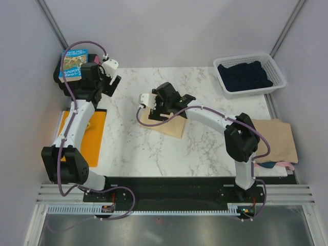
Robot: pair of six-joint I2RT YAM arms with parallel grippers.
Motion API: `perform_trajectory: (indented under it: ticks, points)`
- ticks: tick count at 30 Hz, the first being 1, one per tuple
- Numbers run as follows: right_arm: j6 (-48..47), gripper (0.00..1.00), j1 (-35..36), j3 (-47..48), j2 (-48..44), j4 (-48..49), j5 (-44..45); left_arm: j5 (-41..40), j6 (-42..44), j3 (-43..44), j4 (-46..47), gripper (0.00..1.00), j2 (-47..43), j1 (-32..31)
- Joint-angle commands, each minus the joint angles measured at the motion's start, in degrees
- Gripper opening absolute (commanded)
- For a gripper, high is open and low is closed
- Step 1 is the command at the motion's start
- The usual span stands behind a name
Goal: Fold and stack the t-shirts
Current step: Put the neatly folded tshirt into the corner of the board with the right arm
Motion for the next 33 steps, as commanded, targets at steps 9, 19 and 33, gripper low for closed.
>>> perform_trajectory:
  ticks: [9,19,33]
  points:
    - [11.02,0.98,5.36,-12.94,-5.37,-3.54,-8.07,-0.31,-0.28,-2.19,-0.97,0.98,-6.37,0.37]
    - [11.03,0.97,5.36,-19.0,-1.59,8.4,2.82,-0.22,0.6,-2.63,-1.76,0.98,-7.78,0.37]
    - [9.26,0.85,3.96,-15.49,5.88,12.64,6.35,-0.31,2.27,1.93,-1.5,0.98,-3.21,0.37]
